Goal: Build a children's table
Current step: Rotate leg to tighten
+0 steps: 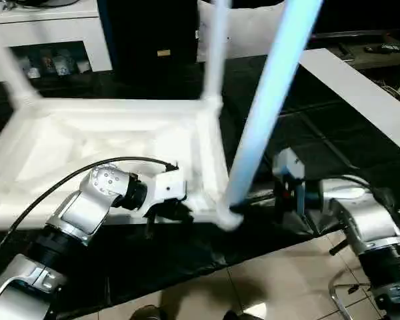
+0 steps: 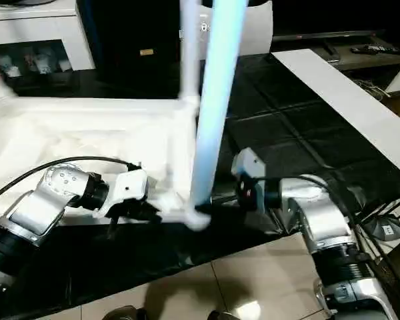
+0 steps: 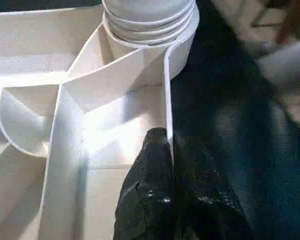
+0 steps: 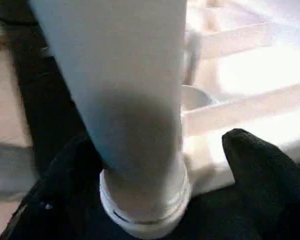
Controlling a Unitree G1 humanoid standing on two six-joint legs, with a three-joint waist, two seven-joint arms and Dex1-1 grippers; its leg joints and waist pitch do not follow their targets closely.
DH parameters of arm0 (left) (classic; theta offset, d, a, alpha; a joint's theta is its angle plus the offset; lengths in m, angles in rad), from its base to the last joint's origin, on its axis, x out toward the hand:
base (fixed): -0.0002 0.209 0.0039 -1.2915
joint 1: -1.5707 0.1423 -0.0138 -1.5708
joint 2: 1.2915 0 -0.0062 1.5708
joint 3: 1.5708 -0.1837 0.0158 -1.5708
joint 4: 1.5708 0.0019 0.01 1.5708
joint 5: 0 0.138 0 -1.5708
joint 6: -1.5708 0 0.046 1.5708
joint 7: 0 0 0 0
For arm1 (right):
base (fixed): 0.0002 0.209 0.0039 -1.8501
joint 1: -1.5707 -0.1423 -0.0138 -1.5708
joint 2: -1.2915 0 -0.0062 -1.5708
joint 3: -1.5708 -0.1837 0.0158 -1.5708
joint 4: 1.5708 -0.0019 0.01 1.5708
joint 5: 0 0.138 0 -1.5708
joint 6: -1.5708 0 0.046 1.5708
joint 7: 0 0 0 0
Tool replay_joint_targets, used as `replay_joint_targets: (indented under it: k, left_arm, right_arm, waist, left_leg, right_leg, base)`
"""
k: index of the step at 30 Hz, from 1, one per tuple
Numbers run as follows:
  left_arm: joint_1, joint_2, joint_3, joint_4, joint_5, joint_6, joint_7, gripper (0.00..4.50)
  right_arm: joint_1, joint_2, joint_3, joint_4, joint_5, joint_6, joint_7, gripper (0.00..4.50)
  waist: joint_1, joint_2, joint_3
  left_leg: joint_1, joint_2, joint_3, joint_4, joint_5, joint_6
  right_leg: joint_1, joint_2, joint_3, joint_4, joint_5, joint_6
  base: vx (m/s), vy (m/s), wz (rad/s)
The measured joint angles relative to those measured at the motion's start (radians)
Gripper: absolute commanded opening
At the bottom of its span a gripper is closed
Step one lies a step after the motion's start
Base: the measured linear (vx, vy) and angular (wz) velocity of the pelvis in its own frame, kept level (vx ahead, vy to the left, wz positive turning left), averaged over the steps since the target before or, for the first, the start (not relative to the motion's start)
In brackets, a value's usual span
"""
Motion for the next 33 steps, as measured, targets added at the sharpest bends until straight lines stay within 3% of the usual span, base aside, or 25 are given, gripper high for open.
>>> replay_joint_targets:
  k: [10, 17, 24, 29, 33]
  left_arm:
    - [-0.015, 0.010, -0.021, 0.032, -0.009, -0.070, -0.068, 0.00]
    - [-0.033, 0.010, -0.028, 0.052, -0.011, -0.085, -0.086, 0.00]
    - [-0.041, 0.010, -0.026, 0.066, -0.021, -0.087, -0.095, 0.00]
    - [-0.040, -0.002, -0.010, 0.057, -0.028, -0.014, -0.076, 0.00]
    - [-0.033, -0.017, 0.026, 0.046, -0.017, 0.104, 0.026, 0.00]
  right_arm:
    - [-0.036, -0.018, 0.058, 0.023, 0.014, 0.005, 0.153, 2.69]
    - [-0.054, -0.018, 0.069, 0.048, 0.018, 0.009, 0.184, 2.14]
    - [-0.058, -0.018, 0.068, 0.048, 0.030, 0.030, 0.186, 2.05]
    - [-0.030, 0.002, 0.037, 0.010, 0.040, 0.084, 0.131, 2.04]
    - [0.007, 0.062, -0.009, -0.033, 0.031, 0.134, -0.056, 2.04]
  waist:
    - [0.004, 0.000, 0.000]
    - [0.003, 0.000, 0.000]
    - [0.003, 0.000, 0.000]
    - [0.003, 0.000, 0.000]
    - [-0.011, 0.000, 0.000]
  left_leg:
    - [0.000, 0.000, 0.000, 0.002, 0.000, 0.000]
    - [0.000, 0.000, 0.000, 0.002, 0.000, 0.000]
    - [0.000, 0.000, 0.000, 0.002, 0.000, 0.000]
    - [0.001, 0.000, 0.000, 0.002, 0.000, 0.000]
    - [0.004, 0.000, 0.000, 0.003, 0.001, -0.002]
  right_leg:
    - [0.000, 0.000, 0.000, 0.002, 0.000, 0.000]
    - [0.000, 0.000, 0.000, 0.002, 0.000, 0.000]
    - [0.000, 0.000, 0.000, 0.004, 0.000, 0.000]
    - [0.000, 0.000, 0.000, 0.005, -0.001, 0.001]
    - [0.000, 0.000, 0.000, 0.006, -0.002, 0.003]
  base:
    - [0.000, 0.000, 0.00]
    - [0.000, 0.000, 0.00]
    - [0.000, 0.000, 0.00]
    - [0.000, 0.000, 0.00]
    - [0.000, 0.000, 0.00]
